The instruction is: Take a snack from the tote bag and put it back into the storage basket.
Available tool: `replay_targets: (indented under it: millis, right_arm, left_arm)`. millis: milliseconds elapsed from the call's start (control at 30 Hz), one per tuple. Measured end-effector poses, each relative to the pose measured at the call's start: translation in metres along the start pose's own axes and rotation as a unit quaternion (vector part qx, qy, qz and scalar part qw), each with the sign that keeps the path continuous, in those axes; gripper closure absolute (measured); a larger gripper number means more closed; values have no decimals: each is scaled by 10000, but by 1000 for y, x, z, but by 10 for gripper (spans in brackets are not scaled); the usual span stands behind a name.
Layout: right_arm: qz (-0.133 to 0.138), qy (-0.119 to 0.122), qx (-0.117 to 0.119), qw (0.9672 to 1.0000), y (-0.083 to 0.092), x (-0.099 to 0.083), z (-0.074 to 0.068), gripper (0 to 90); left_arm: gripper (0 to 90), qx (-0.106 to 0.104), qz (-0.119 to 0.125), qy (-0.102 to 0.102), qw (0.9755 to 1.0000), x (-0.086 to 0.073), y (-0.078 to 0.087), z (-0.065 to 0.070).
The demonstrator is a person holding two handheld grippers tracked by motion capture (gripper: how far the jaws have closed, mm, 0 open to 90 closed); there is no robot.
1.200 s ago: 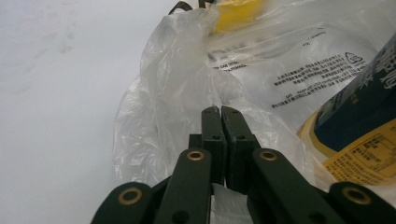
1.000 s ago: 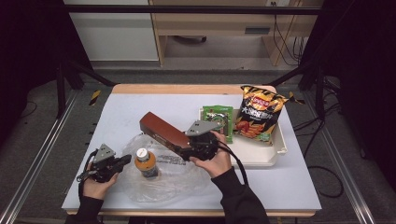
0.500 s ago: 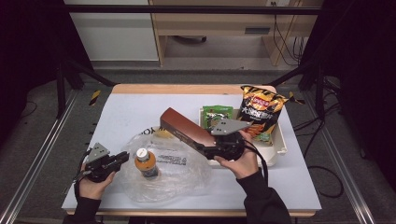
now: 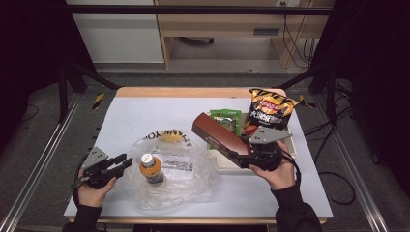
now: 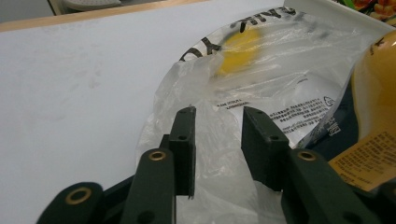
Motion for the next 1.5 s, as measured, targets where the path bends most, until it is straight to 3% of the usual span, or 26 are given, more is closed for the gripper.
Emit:
replay_targets:
  millis: [300,600,933,1133,1500]
  right_arm:
    - [-62,-146,-138,9998,15,-25,16,436]
    - [-288,-266,-239,9989,19,-56,28,436]
    - [-775,-370,-242,9960,4,-82,36,435]
    - [-1105,-292,-196,9933,-8,-91,34,435]
    - [-1126,-323,44,9931,-22,-90,30,433]
  left_arm:
    - [508,83,107,25,9999,4,4,-2]
    - [472,108,102,29,9999,4,3,-1]
    - [462,105,118,33,9999,5,3,-1]
    - [462,115,98,11,9999,4,3,0]
    - [463,114,72,28,9999,3,1,-1]
Point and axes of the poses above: each handheld gripper's, and its own axes: y roughly backward along the jaws, x roughly out of its top, z roughly to its right, the point moved 6 cm from there along -y, roughly forward along the jaws, and after that the axes turned 2 degrees about x, right-handed, at the moved point
